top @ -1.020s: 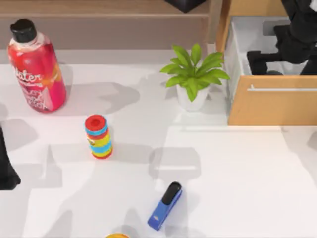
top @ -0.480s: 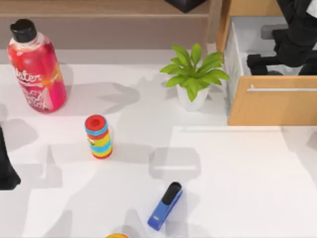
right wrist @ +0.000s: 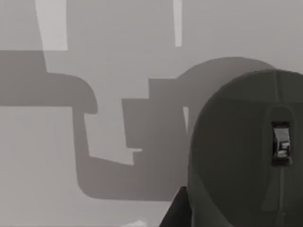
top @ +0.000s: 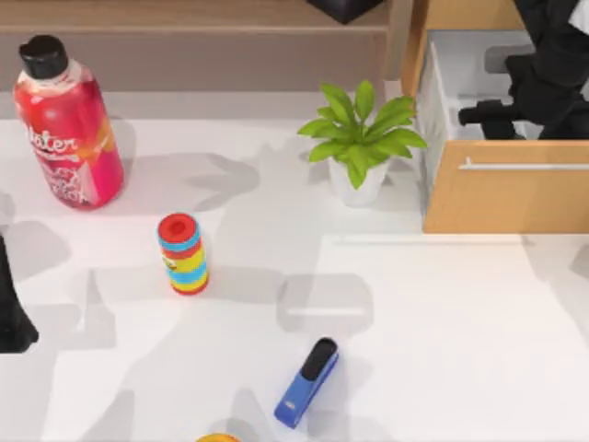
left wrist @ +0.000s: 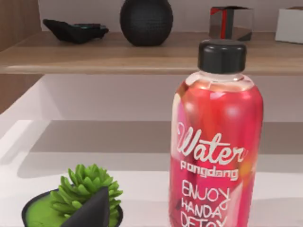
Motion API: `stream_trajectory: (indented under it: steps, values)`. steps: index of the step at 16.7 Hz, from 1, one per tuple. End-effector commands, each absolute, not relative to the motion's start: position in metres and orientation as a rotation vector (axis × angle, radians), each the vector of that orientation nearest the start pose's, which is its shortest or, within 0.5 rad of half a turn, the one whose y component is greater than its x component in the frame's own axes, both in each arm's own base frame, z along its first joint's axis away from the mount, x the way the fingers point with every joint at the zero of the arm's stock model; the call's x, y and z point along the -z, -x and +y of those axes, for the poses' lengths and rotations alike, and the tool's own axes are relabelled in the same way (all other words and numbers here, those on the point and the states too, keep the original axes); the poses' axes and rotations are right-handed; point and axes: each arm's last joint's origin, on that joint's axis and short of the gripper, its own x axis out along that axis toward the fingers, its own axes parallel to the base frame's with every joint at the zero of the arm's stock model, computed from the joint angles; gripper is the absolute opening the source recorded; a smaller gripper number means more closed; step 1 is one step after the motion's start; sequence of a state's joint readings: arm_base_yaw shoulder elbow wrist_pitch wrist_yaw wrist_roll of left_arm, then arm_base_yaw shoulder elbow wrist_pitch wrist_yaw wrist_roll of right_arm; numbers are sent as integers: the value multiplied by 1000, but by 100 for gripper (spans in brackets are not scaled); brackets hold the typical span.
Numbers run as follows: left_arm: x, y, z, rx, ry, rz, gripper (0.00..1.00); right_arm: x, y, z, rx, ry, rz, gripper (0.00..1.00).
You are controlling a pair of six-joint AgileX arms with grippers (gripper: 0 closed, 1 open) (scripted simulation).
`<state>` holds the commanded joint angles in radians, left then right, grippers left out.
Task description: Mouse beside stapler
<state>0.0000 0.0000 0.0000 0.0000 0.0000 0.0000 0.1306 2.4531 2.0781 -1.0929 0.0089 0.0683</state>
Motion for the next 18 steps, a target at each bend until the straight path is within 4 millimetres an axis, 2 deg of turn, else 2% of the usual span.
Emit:
stream_trajectory:
  steps: [2, 3, 12, 15, 18]
  values:
    - [-160, -106, -1, 0, 0, 0, 100, -135, -485, 70, -64, 52, 1467, 2]
    - [-160, -106, -1, 0, 0, 0, 100, -135, -485, 70, -64, 52, 1467, 0]
    - [-160, -106, -1, 0, 0, 0, 100, -136, -485, 69, -63, 50, 1466, 0]
    - [-160, -106, -1, 0, 0, 0, 100, -157, -481, 72, -64, 62, 1435, 0]
    - [-160, -106, -1, 0, 0, 0, 100, -188, -470, 74, -52, 75, 1390, 0]
